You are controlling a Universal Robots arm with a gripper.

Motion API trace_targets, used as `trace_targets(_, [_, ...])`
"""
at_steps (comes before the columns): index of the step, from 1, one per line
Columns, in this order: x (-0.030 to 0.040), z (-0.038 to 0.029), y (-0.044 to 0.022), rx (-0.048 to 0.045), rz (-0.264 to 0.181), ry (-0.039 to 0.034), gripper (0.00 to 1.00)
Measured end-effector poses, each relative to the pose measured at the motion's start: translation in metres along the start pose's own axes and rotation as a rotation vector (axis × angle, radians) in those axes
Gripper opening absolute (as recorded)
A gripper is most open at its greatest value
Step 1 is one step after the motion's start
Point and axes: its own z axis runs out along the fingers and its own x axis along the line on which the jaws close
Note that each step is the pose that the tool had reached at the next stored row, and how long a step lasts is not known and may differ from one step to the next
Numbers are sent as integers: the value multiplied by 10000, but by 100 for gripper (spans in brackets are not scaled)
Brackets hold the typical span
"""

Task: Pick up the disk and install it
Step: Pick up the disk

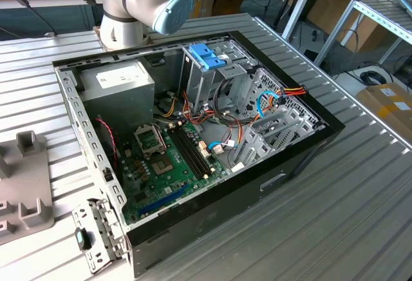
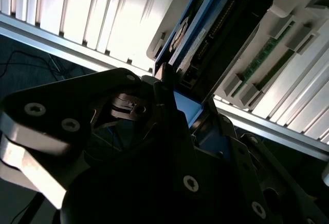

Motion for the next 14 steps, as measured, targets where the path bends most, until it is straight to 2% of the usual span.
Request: trace_targets(14, [-3, -53, -1, 0, 0, 0, 37])
